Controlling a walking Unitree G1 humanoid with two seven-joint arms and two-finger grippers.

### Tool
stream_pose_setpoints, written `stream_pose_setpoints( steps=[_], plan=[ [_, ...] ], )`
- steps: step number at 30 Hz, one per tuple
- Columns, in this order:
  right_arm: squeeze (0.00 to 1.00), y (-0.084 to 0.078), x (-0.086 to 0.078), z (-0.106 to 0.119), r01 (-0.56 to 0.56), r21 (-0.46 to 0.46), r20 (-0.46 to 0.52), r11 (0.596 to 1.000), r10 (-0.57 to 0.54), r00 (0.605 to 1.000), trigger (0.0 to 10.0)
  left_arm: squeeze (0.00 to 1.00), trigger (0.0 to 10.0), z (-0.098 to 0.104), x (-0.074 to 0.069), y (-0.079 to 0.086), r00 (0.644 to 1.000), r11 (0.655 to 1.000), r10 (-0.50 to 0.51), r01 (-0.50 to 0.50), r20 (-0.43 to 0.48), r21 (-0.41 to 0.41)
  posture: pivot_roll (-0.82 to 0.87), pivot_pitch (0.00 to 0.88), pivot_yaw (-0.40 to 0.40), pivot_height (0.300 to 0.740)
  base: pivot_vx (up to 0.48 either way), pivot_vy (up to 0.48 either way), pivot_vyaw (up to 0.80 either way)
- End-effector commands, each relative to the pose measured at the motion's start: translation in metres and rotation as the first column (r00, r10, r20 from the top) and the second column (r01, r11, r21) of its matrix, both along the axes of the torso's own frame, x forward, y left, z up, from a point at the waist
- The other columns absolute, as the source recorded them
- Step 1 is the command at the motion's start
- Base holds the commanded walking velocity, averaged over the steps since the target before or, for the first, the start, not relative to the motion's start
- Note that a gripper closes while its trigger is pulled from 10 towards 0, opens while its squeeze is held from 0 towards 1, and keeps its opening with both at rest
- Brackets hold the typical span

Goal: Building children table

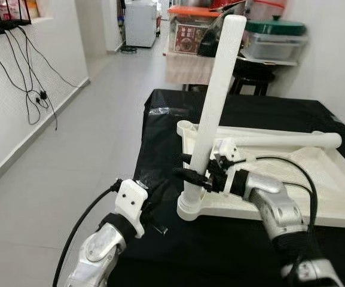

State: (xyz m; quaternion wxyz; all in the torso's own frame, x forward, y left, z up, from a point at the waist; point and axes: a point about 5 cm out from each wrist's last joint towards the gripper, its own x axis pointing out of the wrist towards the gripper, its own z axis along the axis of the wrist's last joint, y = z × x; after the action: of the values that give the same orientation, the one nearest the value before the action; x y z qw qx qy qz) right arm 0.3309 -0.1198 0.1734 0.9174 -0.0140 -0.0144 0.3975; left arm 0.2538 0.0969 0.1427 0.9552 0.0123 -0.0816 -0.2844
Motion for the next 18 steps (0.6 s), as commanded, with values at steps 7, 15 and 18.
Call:
stream_pose_setpoints(
  steps=[7, 15, 18],
  plan=[
    [0.0, 0.007, -0.005, -0.022, 0.471, -0.033, -0.092, 0.882, -0.472, 0.877, 0.0, 0.0, 10.0, 0.001, -0.001, -0.001, 1.0, 1.0, -0.024, 0.024, -0.003, 0.002, 0.04, 0.0, -0.081, 0.74, 0.0, 0.0, 0.0],
    [0.0, 0.0, 0.005, -0.013, 0.477, -0.059, -0.079, 0.877, -0.481, 0.873, 9.1, 0.0, 10.0, 0.001, 0.0, -0.001, 1.0, 1.0, -0.013, 0.013, 0.001, -0.003, 0.04, 0.0, -0.084, 0.74, 0.0, 0.0, 0.0],
    [1.0, 0.003, 0.008, -0.007, 0.42, -0.026, -0.075, 0.907, -0.421, 0.904, 10.0, 0.0, 10.0, 0.001, 0.001, -0.001, 1.0, 1.0, -0.012, 0.012, 0.002, 0.0, 0.04, 0.0, -0.085, 0.74, 0.0, 0.0, 0.0]
  ],
)
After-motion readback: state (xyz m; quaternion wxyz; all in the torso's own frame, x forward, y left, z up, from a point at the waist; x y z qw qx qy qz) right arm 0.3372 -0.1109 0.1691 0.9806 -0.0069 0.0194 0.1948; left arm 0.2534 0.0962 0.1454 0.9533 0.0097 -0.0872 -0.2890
